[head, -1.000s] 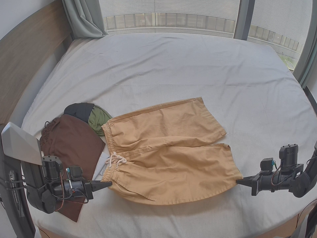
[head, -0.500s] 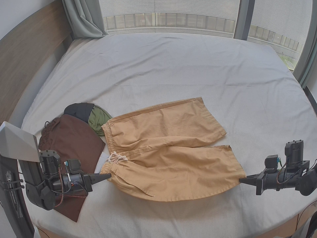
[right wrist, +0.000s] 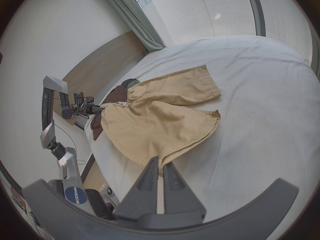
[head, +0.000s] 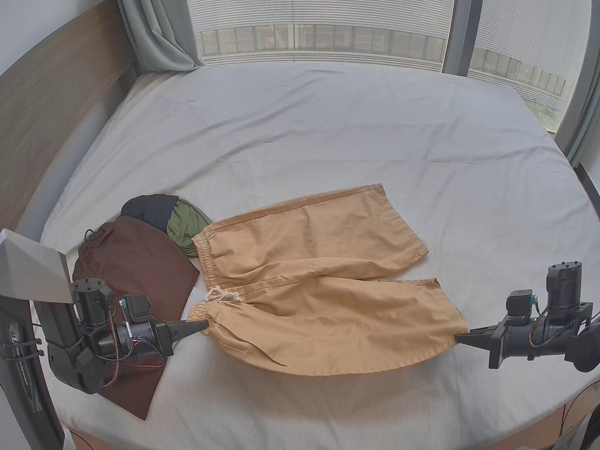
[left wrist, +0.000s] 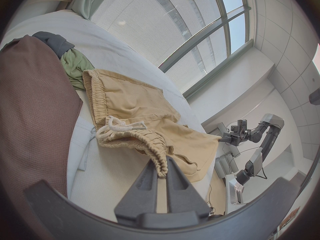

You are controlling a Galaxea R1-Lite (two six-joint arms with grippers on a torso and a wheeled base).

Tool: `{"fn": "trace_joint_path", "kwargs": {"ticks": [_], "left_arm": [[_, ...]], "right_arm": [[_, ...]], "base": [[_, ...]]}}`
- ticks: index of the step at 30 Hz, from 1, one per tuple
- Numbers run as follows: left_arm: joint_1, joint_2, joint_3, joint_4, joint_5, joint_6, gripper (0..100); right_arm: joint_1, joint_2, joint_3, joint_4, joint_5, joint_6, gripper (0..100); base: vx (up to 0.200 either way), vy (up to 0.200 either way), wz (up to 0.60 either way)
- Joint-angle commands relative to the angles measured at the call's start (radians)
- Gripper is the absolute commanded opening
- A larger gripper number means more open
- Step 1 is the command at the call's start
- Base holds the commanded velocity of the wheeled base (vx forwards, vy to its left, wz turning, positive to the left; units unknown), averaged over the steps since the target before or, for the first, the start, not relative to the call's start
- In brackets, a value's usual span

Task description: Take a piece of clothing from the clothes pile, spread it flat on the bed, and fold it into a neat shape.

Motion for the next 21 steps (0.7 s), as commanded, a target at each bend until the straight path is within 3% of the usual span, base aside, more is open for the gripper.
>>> {"fn": "trace_joint_path", "kwargs": {"ticks": [1,12,21], "left_arm": [[0.002,-0.001,-0.003,-0.001,0.000,0.000,0],[0.010,-0.004,-0.016,-0.001,0.000,-0.003,0],[0.011,-0.021,-0.036,-0.001,0.000,-0.002,0]], "right_arm": [[0.006,-0.057,-0.008,0.069,0.001,0.000,0],[0.005,-0.096,-0.074,0.118,0.007,0.007,0],[0.012,-0.094,-0.154,0.102,0.004,0.123,0]], "base": [[0.000,0.000,0.00],[0.000,0.000,0.00],[0.000,0.000,0.00]]}}
